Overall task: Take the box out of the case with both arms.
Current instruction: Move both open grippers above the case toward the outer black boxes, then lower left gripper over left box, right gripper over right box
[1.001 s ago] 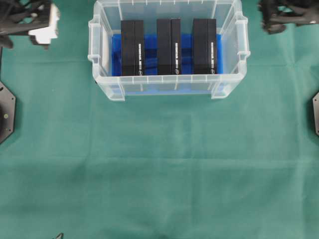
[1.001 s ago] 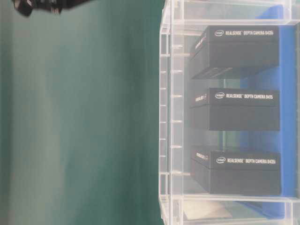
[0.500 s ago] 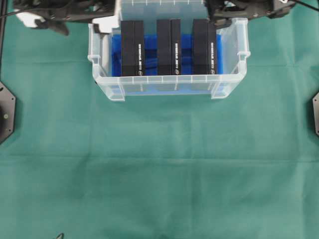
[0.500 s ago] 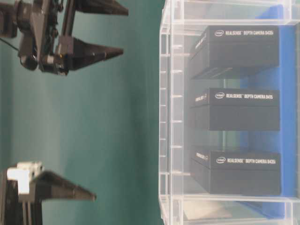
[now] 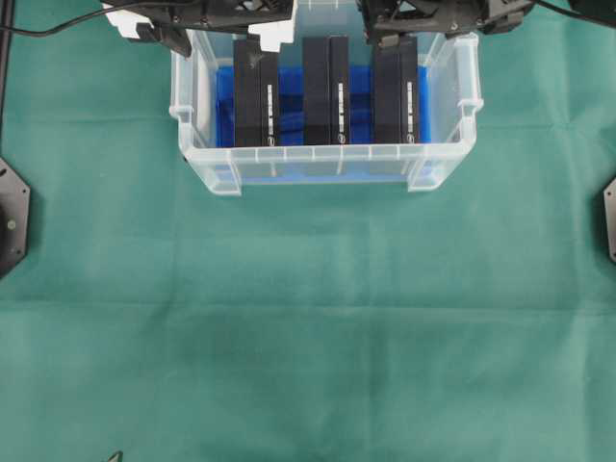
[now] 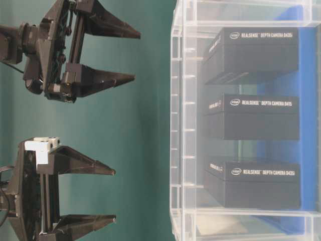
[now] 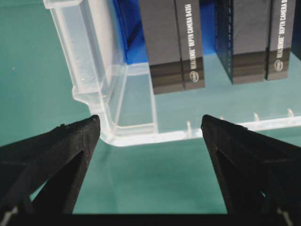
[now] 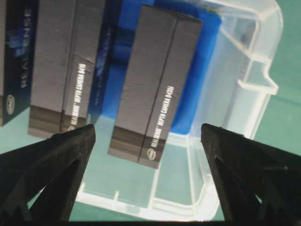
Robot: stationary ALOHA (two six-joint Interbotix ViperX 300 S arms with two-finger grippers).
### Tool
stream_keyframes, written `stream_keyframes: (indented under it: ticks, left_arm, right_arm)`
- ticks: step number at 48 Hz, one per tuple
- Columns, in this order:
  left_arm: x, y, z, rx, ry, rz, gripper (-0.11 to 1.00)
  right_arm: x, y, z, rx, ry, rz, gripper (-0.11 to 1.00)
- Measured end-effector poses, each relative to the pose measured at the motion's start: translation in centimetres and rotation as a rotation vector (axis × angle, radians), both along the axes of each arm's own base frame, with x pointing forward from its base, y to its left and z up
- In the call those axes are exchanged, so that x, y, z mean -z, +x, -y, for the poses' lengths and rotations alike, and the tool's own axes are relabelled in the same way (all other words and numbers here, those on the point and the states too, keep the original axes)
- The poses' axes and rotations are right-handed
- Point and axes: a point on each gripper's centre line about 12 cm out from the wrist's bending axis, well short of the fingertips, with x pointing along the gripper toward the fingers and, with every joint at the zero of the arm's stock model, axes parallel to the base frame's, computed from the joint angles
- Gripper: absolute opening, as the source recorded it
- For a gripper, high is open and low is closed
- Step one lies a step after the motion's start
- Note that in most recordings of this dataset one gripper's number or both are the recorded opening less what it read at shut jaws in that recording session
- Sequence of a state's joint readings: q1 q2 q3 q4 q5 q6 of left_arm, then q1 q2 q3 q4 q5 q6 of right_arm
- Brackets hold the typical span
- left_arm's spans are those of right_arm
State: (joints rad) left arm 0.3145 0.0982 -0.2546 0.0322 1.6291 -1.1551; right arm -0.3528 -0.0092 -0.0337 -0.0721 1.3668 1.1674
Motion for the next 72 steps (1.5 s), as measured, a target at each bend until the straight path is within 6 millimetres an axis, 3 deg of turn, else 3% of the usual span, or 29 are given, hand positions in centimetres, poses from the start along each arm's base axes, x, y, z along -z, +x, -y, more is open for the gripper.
stream_keyframes:
  ticks: [24, 72]
  left_arm:
    - [1.2, 1.1, -0.5, -0.029, 0.014, 0.014, 0.88]
    - [1.3, 1.4, -0.6, -0.043, 0.022, 0.038, 0.88]
  right_arm:
    - [0.2, 0.6, 0.1, 0.029, -0.013, 0.02, 0.97]
    - [0.2, 0.7, 0.1, 0.029, -0.016, 0.024, 0.97]
